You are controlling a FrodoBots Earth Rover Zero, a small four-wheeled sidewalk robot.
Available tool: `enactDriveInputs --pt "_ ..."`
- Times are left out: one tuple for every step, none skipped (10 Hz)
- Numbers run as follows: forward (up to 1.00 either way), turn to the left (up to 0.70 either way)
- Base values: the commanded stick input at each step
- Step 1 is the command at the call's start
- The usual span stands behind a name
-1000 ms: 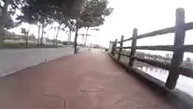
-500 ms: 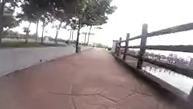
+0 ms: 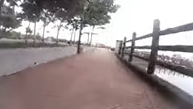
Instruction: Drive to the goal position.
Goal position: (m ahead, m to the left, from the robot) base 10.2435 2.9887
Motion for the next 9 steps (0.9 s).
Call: enactDriveInputs --pt "1.0 0.0" --pt "1.0 0.0" --pt "1.0 -0.21" --pt "1.0 -0.4" --pt "1.0 -0.4" --pt "1.0 -0.4" --pt "1.0 0.0" --pt "1.0 0.0" --pt "1.0 0.0"
